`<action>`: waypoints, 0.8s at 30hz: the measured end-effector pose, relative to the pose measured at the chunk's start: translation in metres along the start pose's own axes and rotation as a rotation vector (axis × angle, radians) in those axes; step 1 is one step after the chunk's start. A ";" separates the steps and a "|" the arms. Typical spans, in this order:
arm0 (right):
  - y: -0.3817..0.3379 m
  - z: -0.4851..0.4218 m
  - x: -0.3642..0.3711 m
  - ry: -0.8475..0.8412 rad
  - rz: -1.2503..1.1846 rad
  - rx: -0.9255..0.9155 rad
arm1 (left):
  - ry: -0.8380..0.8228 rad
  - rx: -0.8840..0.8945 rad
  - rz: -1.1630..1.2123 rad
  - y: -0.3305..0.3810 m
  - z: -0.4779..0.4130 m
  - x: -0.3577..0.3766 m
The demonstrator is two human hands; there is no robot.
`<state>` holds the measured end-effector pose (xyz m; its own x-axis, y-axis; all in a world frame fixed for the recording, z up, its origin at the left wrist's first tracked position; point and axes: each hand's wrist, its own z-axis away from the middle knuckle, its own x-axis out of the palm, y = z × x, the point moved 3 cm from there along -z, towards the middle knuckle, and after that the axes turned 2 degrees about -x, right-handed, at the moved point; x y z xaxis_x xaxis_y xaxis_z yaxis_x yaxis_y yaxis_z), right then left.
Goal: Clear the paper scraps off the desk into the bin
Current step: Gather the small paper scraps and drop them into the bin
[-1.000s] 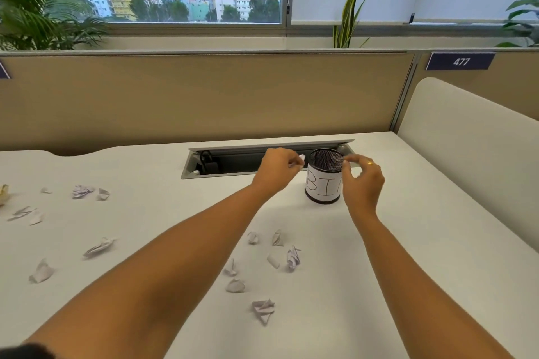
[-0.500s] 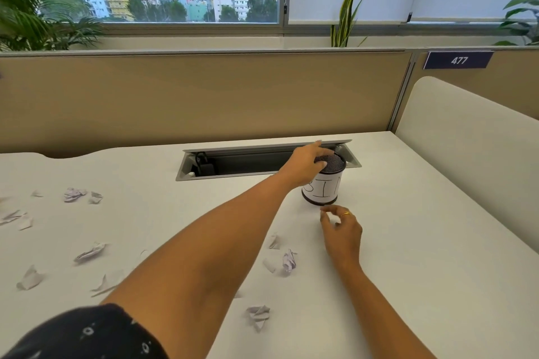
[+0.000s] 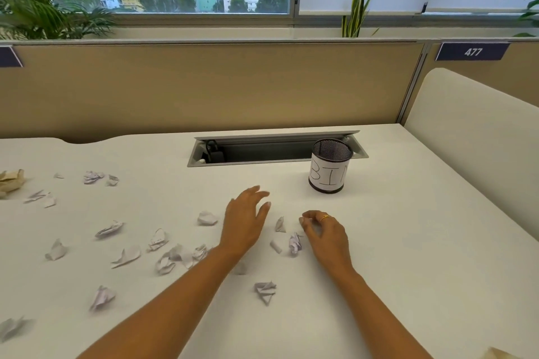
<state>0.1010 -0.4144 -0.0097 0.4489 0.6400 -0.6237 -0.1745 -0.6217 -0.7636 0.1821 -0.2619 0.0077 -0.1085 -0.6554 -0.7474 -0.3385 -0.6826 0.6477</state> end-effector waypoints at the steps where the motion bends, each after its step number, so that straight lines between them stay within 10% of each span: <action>1: -0.004 0.004 0.002 -0.036 0.051 -0.022 | 0.020 -0.015 -0.026 -0.007 0.008 -0.004; 9: -0.029 0.013 0.012 -0.528 0.423 -0.159 | 0.200 0.060 -0.203 -0.033 0.068 -0.022; 24: -0.044 0.024 0.021 -0.361 0.572 -0.163 | 0.070 -0.026 -0.313 -0.048 0.068 -0.008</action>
<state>0.0974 -0.3629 0.0067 0.0015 0.2842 -0.9588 -0.1503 -0.9478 -0.2812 0.1355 -0.2018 -0.0270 0.0625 -0.4323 -0.8996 -0.3214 -0.8620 0.3919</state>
